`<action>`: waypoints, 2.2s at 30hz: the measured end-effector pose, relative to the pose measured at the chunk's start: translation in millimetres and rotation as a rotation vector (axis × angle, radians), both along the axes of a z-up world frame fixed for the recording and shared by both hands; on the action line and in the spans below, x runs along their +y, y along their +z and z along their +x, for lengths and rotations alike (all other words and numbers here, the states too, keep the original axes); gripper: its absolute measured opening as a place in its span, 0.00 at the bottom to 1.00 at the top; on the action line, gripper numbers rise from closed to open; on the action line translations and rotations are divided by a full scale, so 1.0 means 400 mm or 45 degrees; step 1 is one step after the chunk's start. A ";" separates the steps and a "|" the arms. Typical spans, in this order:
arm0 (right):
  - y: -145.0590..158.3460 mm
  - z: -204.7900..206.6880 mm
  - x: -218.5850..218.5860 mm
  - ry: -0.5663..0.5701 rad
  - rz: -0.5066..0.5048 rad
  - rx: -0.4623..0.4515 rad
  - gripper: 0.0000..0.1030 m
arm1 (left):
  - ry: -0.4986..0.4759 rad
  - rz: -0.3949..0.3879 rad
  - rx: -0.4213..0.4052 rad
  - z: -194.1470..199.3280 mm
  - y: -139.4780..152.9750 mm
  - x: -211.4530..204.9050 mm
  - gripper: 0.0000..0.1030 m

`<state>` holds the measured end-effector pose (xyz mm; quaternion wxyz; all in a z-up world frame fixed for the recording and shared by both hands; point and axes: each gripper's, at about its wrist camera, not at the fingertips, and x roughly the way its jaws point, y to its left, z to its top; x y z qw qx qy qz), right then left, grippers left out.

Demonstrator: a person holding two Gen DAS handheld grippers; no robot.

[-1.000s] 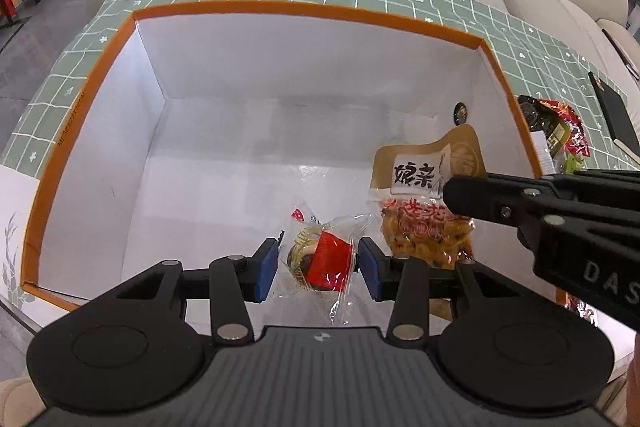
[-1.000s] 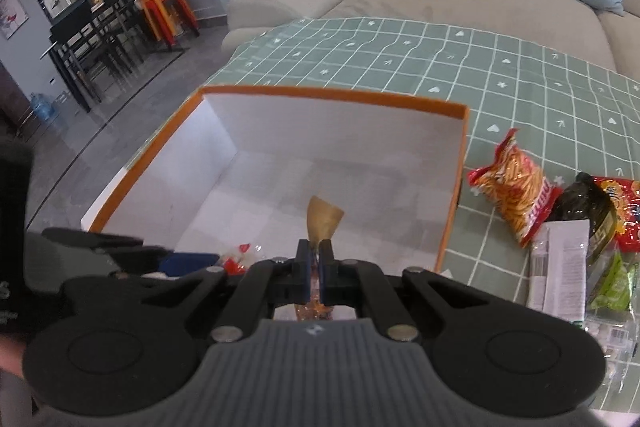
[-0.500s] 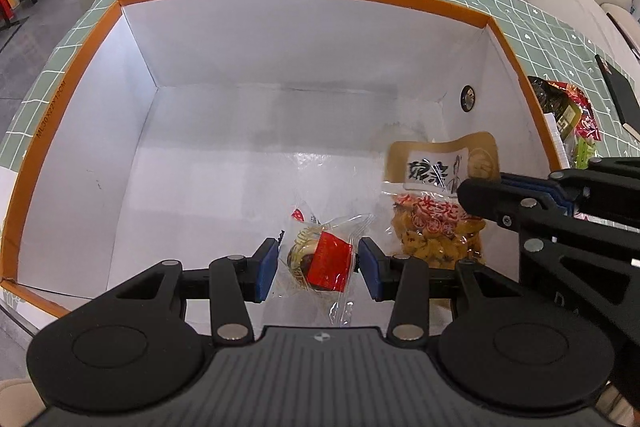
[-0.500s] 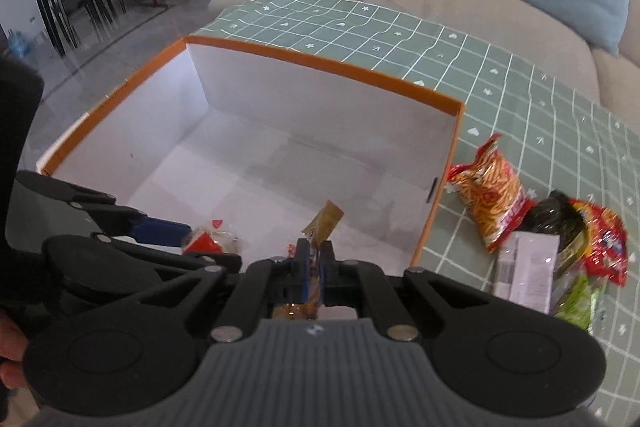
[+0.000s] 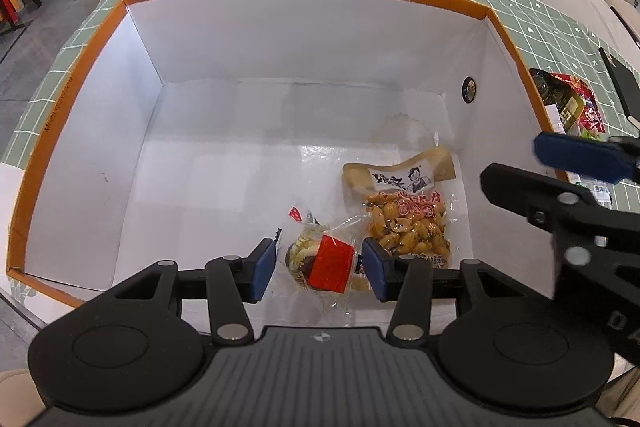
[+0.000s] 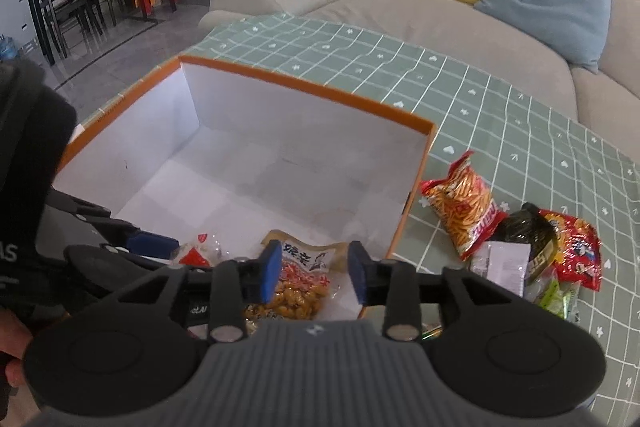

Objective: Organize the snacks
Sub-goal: 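Carry both packets over the orange box while the right gripper opens, dropping the tan bag, then open the left gripper to drop the red packet into the box while the right returns, then grasp the green sausage stick with the left gripper while the right grasps the red-labelled meat bag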

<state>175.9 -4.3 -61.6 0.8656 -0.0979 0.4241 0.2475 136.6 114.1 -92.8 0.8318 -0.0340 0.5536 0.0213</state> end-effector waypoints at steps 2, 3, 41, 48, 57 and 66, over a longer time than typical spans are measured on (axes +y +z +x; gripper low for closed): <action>0.010 -0.006 -0.010 -0.010 0.007 -0.023 0.44 | 0.004 0.002 -0.008 -0.004 0.006 0.001 0.58; 0.015 -0.010 -0.014 -0.017 0.006 -0.036 0.46 | 0.003 0.003 -0.015 -0.005 0.010 0.002 0.58; -0.024 -0.212 -0.447 -0.385 0.023 -0.066 0.77 | -0.480 -0.106 -0.396 -0.199 0.163 -0.313 0.73; -0.094 -0.255 -0.494 -0.407 -0.018 0.005 0.77 | -0.588 -0.090 -0.325 -0.220 0.076 -0.380 0.73; -0.153 -0.252 -0.484 -0.343 -0.024 0.036 0.76 | -0.717 0.025 -0.341 -0.226 0.026 -0.428 0.66; -0.177 -0.200 -0.476 -0.311 -0.026 0.067 0.67 | -0.801 0.220 -0.295 -0.129 0.046 -0.490 0.64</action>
